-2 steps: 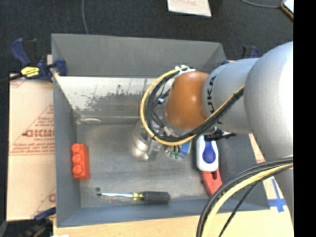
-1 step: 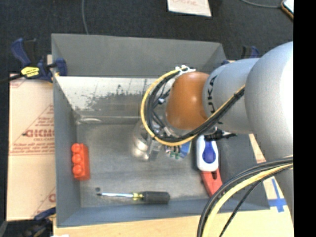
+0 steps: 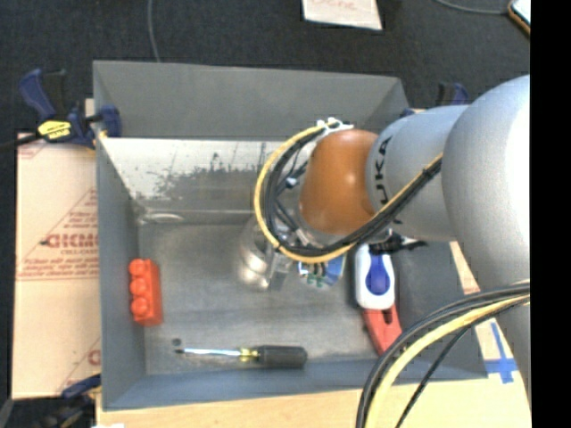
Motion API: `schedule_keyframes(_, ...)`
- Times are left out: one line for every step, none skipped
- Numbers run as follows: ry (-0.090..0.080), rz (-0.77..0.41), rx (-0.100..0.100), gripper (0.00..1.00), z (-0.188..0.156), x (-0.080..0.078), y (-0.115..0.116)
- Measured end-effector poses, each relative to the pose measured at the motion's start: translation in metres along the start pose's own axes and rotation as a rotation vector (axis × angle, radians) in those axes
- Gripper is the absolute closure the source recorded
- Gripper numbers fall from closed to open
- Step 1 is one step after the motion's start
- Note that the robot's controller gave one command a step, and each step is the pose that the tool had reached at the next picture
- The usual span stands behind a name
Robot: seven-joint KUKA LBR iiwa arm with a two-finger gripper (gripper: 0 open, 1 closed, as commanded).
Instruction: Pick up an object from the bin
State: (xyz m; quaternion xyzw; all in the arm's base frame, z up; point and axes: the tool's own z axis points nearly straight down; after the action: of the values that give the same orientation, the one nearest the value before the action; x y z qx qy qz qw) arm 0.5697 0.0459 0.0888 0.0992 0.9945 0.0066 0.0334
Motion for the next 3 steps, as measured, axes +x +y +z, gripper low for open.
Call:
schedule_keyframes(0.028,-0.001,0.009,0.00,0.0122,0.0107,-0.0032)
schedule_keyframes(0.017,0.002,0.009,1.00,0.0100,0.0066,-0.0045)
schedule_keyframes(0.018,0.002,0.009,1.00,0.0099,0.0071,-0.0047)
